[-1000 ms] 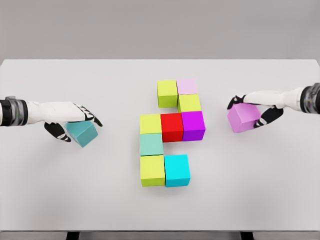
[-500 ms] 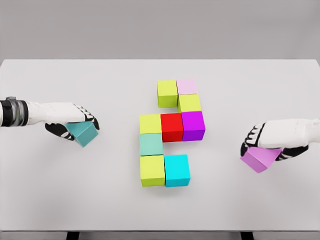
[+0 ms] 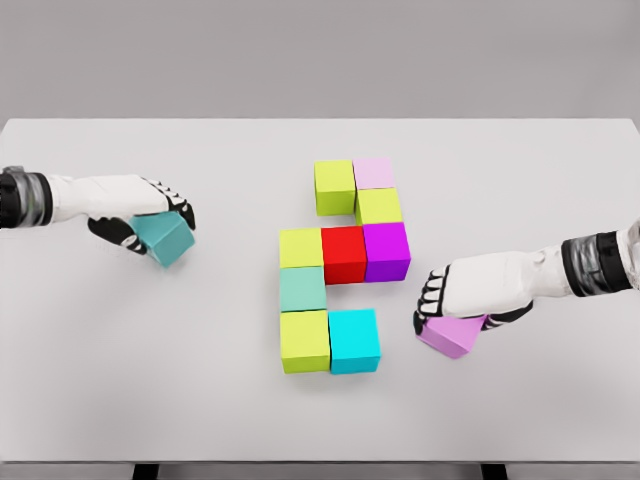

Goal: Assemble the squares on the desktop into the number 2

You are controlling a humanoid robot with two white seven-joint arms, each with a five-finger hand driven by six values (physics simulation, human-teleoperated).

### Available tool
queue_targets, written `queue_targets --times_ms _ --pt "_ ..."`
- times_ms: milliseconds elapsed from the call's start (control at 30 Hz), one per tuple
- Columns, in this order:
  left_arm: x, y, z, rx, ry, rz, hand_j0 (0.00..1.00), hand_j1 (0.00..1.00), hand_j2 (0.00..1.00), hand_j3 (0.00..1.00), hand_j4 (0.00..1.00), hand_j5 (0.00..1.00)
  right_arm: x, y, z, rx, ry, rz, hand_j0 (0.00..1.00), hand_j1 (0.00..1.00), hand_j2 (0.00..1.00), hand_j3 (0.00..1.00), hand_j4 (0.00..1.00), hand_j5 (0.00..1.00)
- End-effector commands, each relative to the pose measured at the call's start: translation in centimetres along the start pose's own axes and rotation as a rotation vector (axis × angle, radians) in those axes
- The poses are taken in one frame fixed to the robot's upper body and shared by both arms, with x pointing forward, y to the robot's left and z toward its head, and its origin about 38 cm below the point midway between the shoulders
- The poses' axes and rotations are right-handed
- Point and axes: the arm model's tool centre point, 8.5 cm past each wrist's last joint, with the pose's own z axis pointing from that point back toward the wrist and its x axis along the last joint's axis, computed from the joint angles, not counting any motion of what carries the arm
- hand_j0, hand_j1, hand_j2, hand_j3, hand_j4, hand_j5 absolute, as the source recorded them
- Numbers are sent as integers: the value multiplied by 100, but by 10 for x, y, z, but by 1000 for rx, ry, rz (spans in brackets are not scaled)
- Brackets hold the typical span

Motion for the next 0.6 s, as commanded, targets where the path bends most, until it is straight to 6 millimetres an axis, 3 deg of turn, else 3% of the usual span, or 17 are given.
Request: queue_targets --times_ms 0,133,333,367,400,433,567 --pt "-3 2 -5 10 39 51 45 45 45 45 45 45 3 -7 -11 -19 -28 6 43 43 43 43 43 43" --pt "-4 11 -10 30 82 101 45 45 45 45 45 45 11 -8 -28 -18 -75 9 44 44 44 44 44 44" --pt "-1 29 -20 62 115 135 46 46 46 46 46 46 7 -6 -19 -13 -53 6 45 45 45 45 45 45" --pt "2 32 -23 67 106 133 45 45 45 45 45 45 7 -6 -18 -13 -49 5 52 52 52 52 52 52" --pt "4 34 -28 70 107 141 46 46 46 46 46 46 7 -6 -18 -13 -49 5 72 72 72 72 72 72" --pt "4 35 -31 71 120 158 46 46 46 46 46 46 6 -6 -18 -15 -48 7 100 100 100 100 100 100" --pt "8 43 -42 83 156 207 46 46 46 46 46 46 0 -10 -2 -30 -9 6 100 100 100 100 100 100"
